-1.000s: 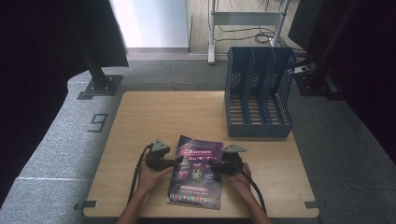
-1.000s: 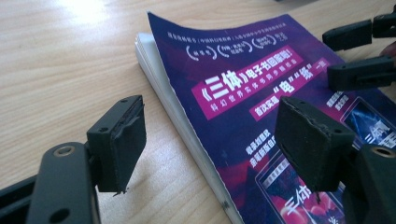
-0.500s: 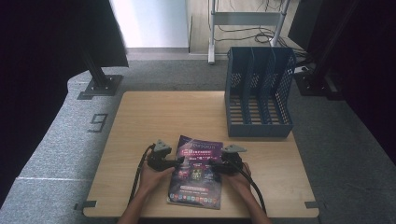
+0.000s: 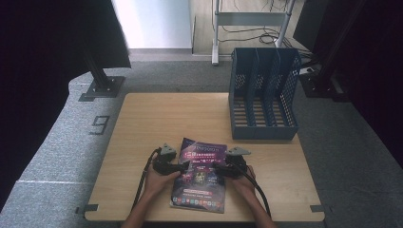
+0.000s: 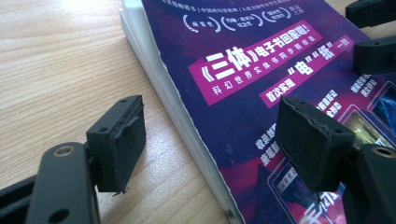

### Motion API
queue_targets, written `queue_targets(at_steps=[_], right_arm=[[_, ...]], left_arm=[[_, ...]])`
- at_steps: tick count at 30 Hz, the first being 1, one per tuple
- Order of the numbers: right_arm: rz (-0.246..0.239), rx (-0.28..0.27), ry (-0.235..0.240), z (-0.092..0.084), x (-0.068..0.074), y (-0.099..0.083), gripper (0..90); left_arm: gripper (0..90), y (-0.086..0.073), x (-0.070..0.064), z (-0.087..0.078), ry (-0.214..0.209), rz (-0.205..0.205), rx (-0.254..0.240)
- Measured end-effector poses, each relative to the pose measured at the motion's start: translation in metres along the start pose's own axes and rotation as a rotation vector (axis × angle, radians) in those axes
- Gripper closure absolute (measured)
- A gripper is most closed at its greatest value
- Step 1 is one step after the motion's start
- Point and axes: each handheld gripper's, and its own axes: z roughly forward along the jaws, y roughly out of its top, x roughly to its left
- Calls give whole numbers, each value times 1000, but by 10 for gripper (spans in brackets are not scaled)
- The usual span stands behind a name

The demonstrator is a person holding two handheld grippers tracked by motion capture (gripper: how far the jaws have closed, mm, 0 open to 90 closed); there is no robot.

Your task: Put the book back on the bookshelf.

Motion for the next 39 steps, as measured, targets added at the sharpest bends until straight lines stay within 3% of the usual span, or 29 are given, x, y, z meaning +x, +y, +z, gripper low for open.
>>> queue_targets(at_steps=[13,18,21,25,30,39], right_arm=[[0,0,0,0,0,0,295],[0,0,-1,0,0,0,295],[-1,0,-1,0,0,0,295],[-1,0,-2,0,0,0,295],[-4,-2,-5,0,1,0,294],[-6,-3,-7,0,1,0,294]], left_arm=[[239,0,-2,3,-9,0,7],[242,1,-5,5,-52,-15,1],[237,1,-6,5,-43,-9,4],[239,1,-4,4,-61,-29,1],[271,1,-3,3,-56,-31,-8],[308,3,0,-4,-95,-46,-43]])
